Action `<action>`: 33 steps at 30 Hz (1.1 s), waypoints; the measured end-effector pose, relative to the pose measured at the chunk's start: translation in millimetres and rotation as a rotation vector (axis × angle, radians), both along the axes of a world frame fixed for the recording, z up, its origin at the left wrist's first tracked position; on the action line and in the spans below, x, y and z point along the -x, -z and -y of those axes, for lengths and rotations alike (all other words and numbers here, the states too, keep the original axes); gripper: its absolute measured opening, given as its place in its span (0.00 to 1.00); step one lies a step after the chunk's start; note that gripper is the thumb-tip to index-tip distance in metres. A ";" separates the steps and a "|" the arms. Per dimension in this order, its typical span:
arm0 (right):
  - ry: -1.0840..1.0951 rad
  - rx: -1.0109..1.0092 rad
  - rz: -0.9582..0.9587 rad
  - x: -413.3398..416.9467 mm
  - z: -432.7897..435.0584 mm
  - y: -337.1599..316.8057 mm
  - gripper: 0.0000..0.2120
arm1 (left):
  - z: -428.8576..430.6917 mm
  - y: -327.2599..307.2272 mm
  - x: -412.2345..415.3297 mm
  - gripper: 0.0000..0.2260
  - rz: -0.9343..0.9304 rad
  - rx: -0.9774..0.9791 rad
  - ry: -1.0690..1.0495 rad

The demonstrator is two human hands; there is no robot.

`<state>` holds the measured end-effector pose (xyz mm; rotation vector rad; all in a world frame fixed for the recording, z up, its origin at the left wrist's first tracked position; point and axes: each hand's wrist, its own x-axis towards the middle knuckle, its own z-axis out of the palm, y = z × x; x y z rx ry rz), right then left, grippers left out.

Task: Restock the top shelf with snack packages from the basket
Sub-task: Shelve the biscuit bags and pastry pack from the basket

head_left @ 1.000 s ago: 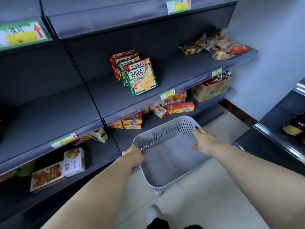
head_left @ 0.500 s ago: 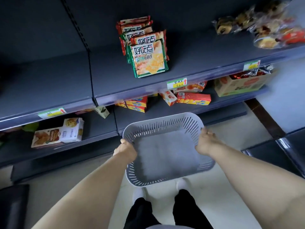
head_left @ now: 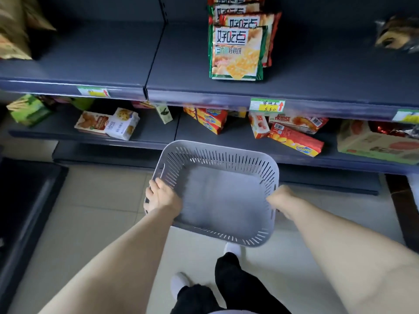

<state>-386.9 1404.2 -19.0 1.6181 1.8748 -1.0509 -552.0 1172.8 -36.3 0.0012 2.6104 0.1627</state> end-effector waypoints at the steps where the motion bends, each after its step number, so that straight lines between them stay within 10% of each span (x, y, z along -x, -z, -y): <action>1: 0.011 0.009 -0.013 3.2 1.7 -1.4 0.09 | 5.6 -1.0 -2.5 0.31 0.004 -0.010 -0.026; 21: -0.440 0.154 -0.090 14.9 255.4 -54.5 0.17 | 268.8 -45.5 -189.6 0.37 0.214 -0.476 -0.842; 33: -1.090 0.211 -0.042 -35.7 483.4 -71.5 0.05 | 415.2 -70.8 -346.4 0.04 0.250 -0.824 -1.319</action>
